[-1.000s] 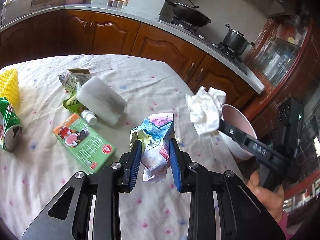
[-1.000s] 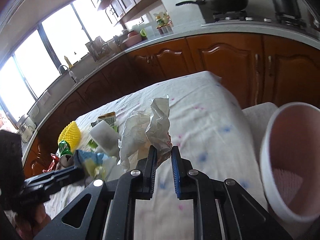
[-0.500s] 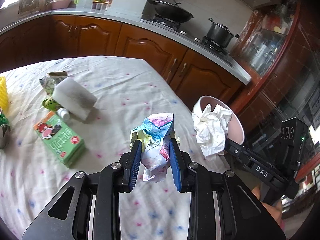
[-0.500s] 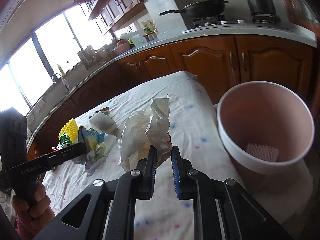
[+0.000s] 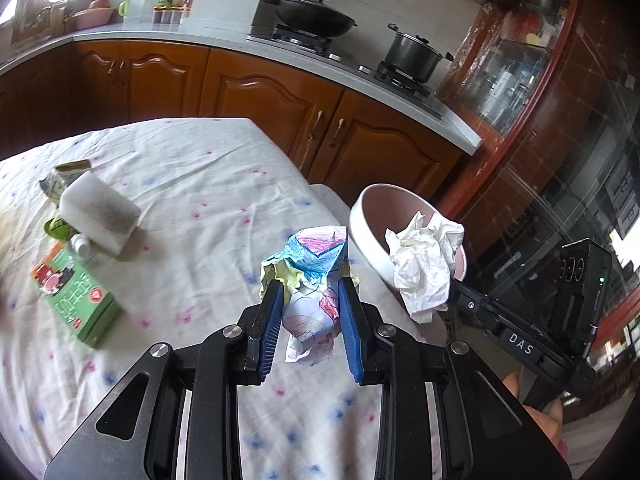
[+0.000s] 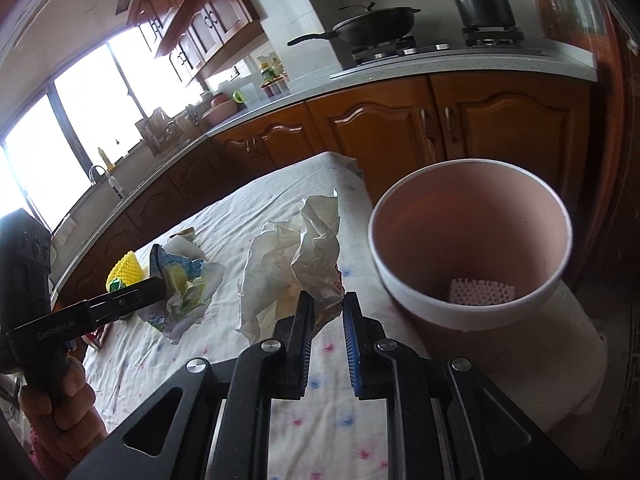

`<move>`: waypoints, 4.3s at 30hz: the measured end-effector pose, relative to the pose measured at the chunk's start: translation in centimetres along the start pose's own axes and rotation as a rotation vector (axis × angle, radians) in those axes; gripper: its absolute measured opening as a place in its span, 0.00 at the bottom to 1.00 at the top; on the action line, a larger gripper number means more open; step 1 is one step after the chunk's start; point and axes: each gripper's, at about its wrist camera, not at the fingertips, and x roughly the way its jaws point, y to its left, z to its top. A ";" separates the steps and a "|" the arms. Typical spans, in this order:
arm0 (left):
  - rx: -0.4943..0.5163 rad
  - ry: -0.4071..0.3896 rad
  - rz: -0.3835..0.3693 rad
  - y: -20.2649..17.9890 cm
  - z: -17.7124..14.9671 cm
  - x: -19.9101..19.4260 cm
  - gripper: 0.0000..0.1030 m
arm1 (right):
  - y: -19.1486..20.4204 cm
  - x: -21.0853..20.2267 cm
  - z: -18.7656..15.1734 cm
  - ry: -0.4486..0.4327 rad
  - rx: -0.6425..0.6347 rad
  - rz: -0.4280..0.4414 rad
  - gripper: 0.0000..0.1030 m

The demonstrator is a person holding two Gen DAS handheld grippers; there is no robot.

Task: Collect trash
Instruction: 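Carry the paper and tissue over the pink bin, then open both tools to drop the paper and tissue into the bin, then move both tools back over the table toward the green milk carton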

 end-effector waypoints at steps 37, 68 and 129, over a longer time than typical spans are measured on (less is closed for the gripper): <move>0.132 0.131 -0.106 -11.3 6.8 10.9 0.27 | -10.1 -2.0 4.9 -0.038 0.073 -0.230 0.18; 0.091 0.152 -0.047 -8.6 5.4 10.8 0.55 | -11.0 -2.2 4.6 -0.065 0.144 -0.139 0.85; -0.301 0.009 0.250 15.3 -1.6 -2.7 0.79 | 13.3 9.7 2.7 0.098 -0.191 0.257 0.87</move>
